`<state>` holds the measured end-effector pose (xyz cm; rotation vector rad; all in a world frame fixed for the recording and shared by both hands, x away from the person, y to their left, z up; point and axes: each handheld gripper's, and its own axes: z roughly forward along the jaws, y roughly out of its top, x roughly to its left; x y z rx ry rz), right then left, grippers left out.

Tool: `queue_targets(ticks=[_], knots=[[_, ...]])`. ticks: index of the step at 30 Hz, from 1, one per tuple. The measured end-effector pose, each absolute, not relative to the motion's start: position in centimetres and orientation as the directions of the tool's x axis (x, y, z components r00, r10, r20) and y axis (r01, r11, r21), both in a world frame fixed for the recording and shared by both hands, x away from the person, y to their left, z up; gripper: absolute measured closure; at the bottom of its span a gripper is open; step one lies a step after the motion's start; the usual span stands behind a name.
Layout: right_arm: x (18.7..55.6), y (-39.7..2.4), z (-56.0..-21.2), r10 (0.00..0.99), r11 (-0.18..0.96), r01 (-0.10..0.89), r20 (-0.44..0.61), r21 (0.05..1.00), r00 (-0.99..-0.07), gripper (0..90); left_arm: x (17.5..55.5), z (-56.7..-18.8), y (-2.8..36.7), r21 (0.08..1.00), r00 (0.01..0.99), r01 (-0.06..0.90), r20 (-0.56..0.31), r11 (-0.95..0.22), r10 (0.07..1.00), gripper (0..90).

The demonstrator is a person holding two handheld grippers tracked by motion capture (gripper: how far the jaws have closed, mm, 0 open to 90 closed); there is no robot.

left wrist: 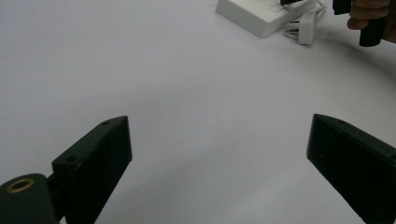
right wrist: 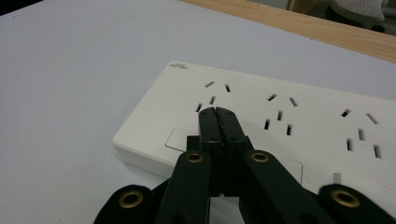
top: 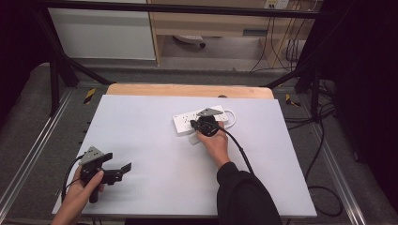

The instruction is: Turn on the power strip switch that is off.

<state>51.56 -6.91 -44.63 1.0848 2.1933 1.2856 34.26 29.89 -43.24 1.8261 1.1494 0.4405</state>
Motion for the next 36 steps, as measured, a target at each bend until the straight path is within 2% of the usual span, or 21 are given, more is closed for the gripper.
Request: queue_targets(ticks=[13, 20, 25, 31, 36], knots=[[51.5, -6.6, -44.7, 0.764, 0.319, 0.421, 0.033, 0.849, -0.644, 90.0, 34.3, -43.2, 29.9, 0.836, 0.503, 0.527, -0.159, -0.155, 0.85, 6.8], [51.5, -7.2, -44.1, 0.778, 0.278, 0.431, 0.062, 0.859, -0.625, 90.0, 34.3, -43.2, 30.0, 0.837, 0.502, 0.526, -0.159, -0.154, 0.85, 6.8], [51.3, -7.4, -43.2, 0.773, 0.252, 0.435, 0.09, 0.864, -0.628, 73.8, 34.3, -43.2, 29.9, 0.837, 0.503, 0.525, -0.158, -0.155, 0.85, 6.8], [51.0, -8.1, -42.0, 0.784, 0.236, 0.467, 0.116, 0.852, -0.61, 42.8, 34.3, -43.3, 29.8, 0.836, 0.504, 0.525, -0.151, -0.163, 0.85, 6.8], [50.8, -8.9, -40.8, 0.803, 0.229, 0.484, 0.116, 0.845, -0.584, 24.3, 34.3, -43.3, 29.9, 0.835, 0.499, 0.527, -0.151, -0.16, 0.854, 6.8]])
